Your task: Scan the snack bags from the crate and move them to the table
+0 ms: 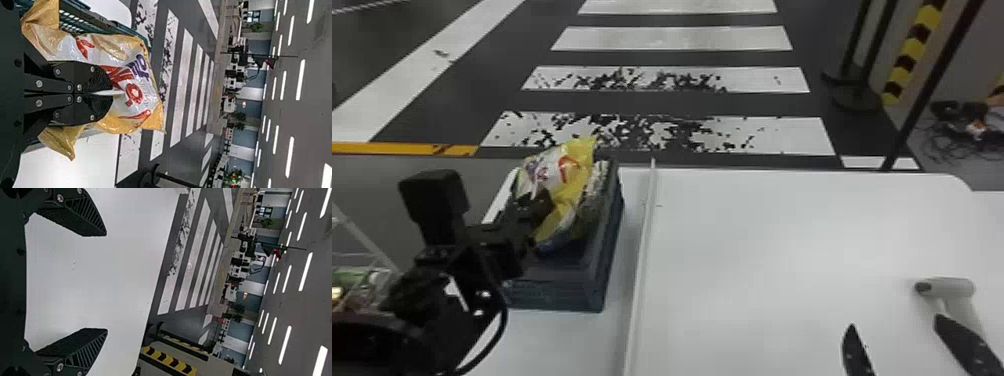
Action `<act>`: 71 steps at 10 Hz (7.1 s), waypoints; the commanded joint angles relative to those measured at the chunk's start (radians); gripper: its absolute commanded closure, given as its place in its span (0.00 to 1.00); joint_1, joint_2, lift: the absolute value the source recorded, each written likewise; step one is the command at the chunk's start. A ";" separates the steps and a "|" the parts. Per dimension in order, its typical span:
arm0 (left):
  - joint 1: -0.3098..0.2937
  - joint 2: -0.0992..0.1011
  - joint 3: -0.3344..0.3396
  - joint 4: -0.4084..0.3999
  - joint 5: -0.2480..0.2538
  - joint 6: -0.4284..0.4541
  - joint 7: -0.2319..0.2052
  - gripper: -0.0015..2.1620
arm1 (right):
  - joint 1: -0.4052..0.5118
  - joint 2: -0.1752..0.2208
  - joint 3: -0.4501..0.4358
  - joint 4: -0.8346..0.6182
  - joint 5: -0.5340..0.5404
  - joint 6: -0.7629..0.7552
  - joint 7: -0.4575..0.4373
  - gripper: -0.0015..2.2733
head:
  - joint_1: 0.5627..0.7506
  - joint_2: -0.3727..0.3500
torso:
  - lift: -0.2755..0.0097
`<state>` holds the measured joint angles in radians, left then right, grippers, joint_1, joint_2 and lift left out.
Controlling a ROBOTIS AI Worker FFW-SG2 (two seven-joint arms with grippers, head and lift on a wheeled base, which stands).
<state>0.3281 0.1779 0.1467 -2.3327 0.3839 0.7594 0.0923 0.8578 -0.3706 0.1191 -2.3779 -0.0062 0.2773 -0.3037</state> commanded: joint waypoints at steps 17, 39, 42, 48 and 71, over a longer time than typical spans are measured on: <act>-0.083 -0.025 -0.731 0.019 -0.257 0.160 0.010 0.85 | -0.005 0.013 -0.001 -0.003 -0.006 -0.011 -0.020 0.06 | 0.70 0.03 | 0.63; -0.043 -0.011 -0.651 0.119 -0.332 -0.076 -0.016 0.02 | 0.001 0.004 -0.010 -0.009 -0.011 -0.020 -0.020 0.06 | 0.70 0.03 | 0.63; 0.058 0.026 -0.466 0.030 -0.273 -0.177 -0.014 0.02 | -0.011 0.001 -0.007 0.000 -0.018 -0.017 -0.018 0.06 | 0.70 0.09 | 0.63; 0.293 0.046 -0.216 -0.008 -0.227 -0.466 0.004 0.02 | -0.049 0.002 0.051 0.023 0.012 0.020 -0.011 0.05 | 0.70 0.40 | 0.63; 0.437 0.124 -0.044 -0.089 -0.039 -0.524 -0.111 0.02 | -0.453 0.122 0.583 0.241 0.387 0.575 0.025 0.05 | 0.70 0.87 | 0.63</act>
<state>0.7602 0.3012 0.1001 -2.4169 0.3448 0.2356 -0.0185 0.4187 -0.2539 0.6933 -2.1578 0.3791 0.8537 -0.2792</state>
